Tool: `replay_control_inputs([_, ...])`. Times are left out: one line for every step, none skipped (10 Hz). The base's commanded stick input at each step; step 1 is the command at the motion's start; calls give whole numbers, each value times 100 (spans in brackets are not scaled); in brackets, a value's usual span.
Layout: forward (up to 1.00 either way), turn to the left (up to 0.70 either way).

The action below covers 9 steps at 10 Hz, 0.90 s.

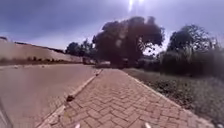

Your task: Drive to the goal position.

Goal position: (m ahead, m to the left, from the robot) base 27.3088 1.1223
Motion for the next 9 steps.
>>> replay_control_inputs([70, 0])
replay_control_inputs([70, 0])
replay_control_inputs([70, 0])
replay_control_inputs([70, 0])
replay_control_inputs([70, 0])
replay_control_inputs([70, 0])
replay_control_inputs([70, -5])
replay_control_inputs([70, -22])
replay_control_inputs([70, 0])
